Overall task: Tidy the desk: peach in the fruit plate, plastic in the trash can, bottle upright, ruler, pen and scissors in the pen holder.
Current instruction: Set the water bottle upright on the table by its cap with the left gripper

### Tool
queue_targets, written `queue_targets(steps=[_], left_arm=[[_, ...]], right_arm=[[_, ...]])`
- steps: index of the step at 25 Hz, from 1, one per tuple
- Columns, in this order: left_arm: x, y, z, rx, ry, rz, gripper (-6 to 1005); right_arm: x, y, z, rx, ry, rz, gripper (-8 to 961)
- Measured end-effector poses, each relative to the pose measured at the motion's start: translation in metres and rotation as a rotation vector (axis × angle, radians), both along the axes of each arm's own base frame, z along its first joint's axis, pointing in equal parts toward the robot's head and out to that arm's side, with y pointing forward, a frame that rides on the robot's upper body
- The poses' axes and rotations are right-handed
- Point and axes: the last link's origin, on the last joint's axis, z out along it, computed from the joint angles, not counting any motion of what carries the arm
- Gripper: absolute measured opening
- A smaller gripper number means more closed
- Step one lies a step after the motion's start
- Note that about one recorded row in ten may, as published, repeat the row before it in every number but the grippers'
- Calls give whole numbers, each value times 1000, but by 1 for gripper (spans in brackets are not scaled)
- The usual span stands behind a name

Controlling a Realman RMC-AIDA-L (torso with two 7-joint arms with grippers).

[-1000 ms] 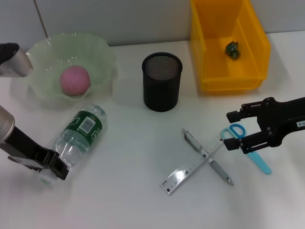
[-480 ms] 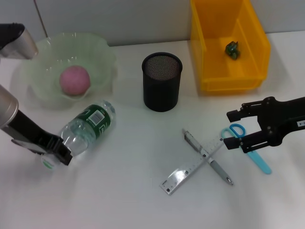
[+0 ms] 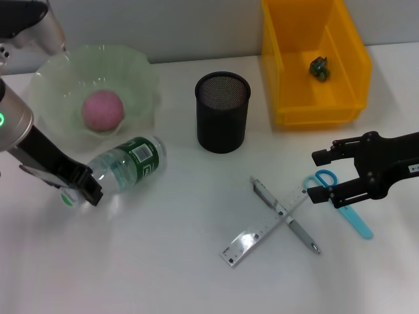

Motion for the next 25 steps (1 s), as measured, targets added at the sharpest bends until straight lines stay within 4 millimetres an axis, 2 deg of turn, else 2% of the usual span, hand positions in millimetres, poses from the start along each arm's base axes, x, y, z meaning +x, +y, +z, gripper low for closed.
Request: queue_targets(steps=[15,16,22,25], left_arm=[[27,9,10,23,11,-76,442],[39,15,13,35,17,-106,442],[45,17,14,39,15,-122,441],[56,20,13,37,14,-149,441]], right_arm=[[0,-1,-1,0,3,-2,826],[0,-1,-1,0,3,-2,826],[0,-1,-1,0,3,-3,826],[1,-1,-1,-1,3,-3,826]])
